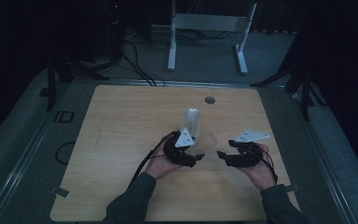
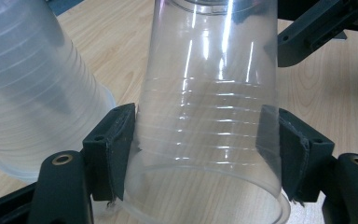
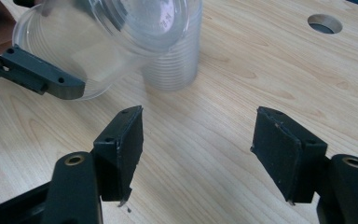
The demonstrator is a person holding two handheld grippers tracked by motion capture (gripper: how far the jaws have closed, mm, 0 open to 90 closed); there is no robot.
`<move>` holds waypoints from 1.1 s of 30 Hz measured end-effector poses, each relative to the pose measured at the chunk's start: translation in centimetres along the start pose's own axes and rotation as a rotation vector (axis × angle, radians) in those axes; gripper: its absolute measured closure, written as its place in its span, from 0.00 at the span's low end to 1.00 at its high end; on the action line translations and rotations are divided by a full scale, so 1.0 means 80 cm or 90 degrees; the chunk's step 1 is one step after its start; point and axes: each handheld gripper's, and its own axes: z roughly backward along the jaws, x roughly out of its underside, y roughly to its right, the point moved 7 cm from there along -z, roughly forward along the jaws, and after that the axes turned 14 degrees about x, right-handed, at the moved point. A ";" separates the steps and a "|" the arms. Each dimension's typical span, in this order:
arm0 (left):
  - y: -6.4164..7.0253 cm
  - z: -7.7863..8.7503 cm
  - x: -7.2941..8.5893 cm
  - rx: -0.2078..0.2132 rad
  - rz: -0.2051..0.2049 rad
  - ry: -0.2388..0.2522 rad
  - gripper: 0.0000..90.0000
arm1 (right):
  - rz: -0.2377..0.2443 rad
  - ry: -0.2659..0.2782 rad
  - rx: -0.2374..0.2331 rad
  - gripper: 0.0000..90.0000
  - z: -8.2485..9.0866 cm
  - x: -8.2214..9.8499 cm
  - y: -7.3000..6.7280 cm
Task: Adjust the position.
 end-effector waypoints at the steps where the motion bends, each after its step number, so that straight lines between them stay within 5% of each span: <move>1: 0.000 0.000 0.000 0.000 -0.004 -0.002 0.33 | 0.003 0.000 0.001 0.37 0.000 0.000 0.000; 33: 0.003 -0.002 0.007 0.029 -0.027 -0.061 0.33 | 0.089 -0.028 -0.015 0.39 0.009 -0.006 -0.003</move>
